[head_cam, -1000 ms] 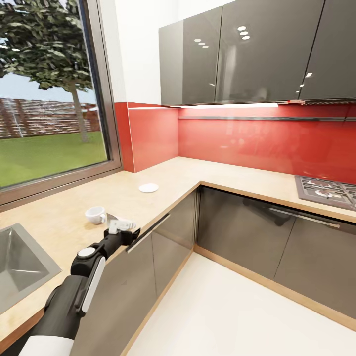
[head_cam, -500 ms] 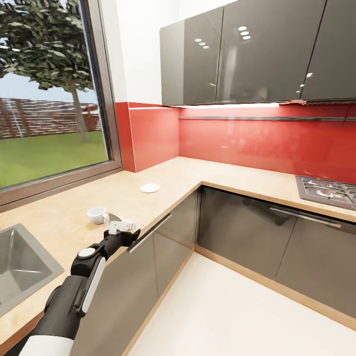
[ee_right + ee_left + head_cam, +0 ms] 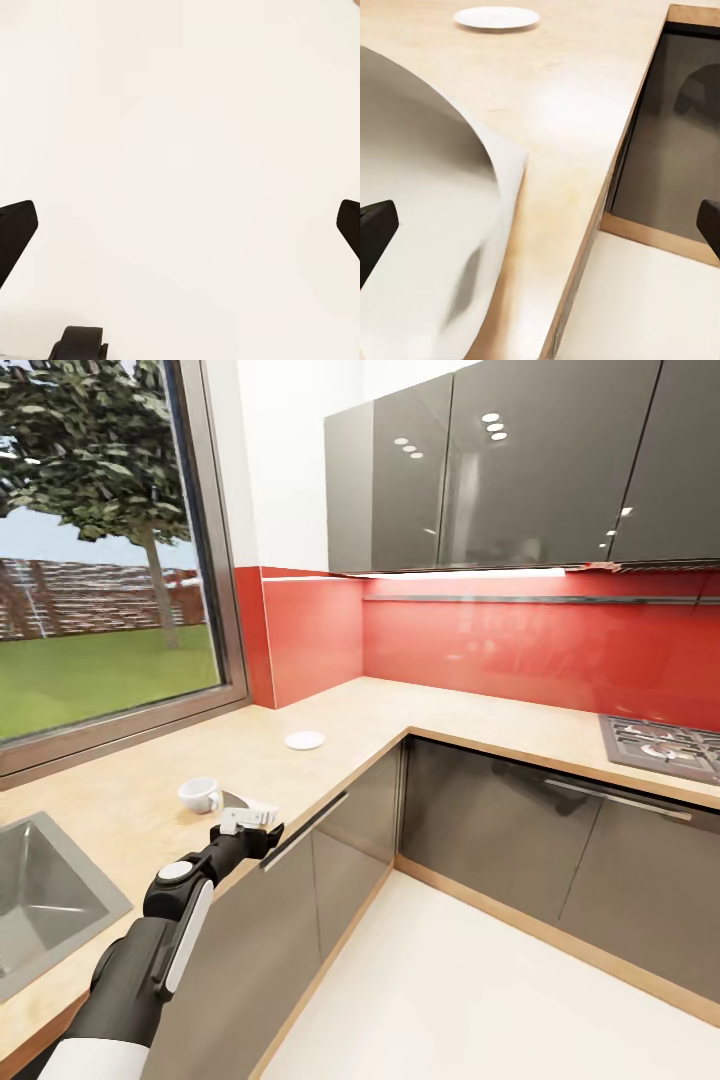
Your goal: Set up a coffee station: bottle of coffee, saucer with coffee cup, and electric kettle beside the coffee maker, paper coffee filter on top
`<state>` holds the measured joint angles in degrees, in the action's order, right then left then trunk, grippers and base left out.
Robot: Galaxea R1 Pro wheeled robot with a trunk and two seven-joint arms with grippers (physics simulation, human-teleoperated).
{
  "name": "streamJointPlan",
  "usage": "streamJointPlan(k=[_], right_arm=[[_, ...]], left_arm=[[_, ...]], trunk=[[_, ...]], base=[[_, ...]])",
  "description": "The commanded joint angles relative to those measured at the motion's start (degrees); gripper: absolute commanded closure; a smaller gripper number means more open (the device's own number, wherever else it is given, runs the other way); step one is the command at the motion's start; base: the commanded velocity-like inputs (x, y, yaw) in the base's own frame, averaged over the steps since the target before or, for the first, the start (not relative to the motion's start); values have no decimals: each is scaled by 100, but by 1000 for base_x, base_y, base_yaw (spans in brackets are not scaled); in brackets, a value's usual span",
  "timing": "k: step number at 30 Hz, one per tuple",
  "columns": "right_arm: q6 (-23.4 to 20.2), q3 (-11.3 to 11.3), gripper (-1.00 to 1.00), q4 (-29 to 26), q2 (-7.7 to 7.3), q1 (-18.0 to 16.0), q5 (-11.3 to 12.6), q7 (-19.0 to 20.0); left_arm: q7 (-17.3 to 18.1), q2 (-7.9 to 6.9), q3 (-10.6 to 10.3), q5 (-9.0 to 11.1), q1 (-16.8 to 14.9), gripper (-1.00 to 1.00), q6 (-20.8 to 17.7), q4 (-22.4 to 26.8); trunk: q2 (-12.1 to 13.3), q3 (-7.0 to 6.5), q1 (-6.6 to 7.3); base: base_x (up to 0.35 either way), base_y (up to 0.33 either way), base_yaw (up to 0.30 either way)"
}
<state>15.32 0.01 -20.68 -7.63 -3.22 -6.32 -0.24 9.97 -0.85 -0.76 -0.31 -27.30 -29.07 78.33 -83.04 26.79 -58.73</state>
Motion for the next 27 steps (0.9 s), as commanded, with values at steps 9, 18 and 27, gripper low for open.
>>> streamJointPlan(k=[9, 18, 27], right_arm=[[20, -9, -100, 3, -1, -3, -39, -2], [23, -6, -100, 3, -1, -3, -38, -2], [23, -2, -100, 3, -1, -3, -36, -2]], left_arm=[[14, -3, -3, -4, -4, -100, -29, 7], [14, -3, -3, -4, -4, -100, -29, -47], [14, -2, -11, -4, -4, -100, -24, -63]], trunk=[[-4, 6, 0], [-4, 6, 0], [-4, 6, 0]], base=[[0, 14, 0], [0, 16, 0], [3, 5, 0]])
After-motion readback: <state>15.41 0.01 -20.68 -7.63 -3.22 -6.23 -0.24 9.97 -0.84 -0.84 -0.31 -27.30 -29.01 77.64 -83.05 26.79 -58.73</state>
